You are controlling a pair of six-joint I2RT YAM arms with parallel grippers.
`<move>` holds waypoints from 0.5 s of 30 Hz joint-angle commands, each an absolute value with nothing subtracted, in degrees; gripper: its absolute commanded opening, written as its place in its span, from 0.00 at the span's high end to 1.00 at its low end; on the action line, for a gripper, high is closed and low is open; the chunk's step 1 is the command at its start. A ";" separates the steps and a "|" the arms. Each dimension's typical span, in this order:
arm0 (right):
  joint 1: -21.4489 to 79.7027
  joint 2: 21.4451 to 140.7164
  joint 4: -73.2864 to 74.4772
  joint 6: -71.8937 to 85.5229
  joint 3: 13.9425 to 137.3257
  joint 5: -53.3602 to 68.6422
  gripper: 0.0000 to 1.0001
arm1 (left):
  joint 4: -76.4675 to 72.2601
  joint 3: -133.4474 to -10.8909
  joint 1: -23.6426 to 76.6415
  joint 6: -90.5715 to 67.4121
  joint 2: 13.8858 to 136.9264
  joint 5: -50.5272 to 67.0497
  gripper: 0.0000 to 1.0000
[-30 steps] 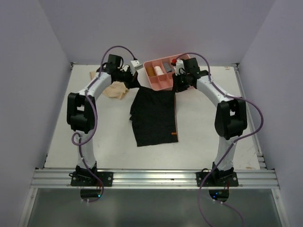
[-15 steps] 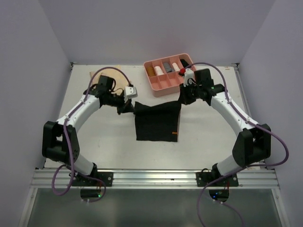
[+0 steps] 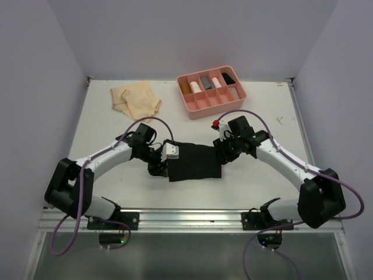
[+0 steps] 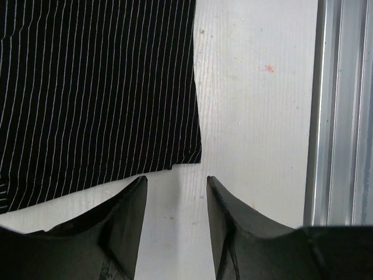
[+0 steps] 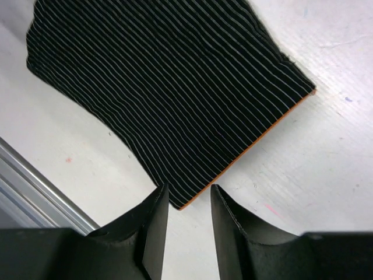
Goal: Roll the underwear
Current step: Fold the underwear
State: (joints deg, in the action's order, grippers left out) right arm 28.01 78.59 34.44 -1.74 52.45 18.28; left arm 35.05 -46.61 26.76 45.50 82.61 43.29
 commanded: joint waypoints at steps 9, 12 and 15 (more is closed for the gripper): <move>27.86 73.47 30.33 12.83 49.84 18.47 0.71 | 26.73 -48.86 26.37 37.18 77.87 39.90 0.54; 27.77 73.74 32.77 14.59 49.40 12.94 0.65 | 26.98 -49.57 26.37 38.14 79.80 40.69 0.54; 27.77 75.23 34.45 16.87 49.57 10.72 0.57 | 27.50 -48.52 26.46 43.40 79.90 40.86 0.52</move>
State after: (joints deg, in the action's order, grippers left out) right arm 27.97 74.19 33.39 12.27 49.71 14.35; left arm 29.36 -47.66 26.65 40.21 79.53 40.03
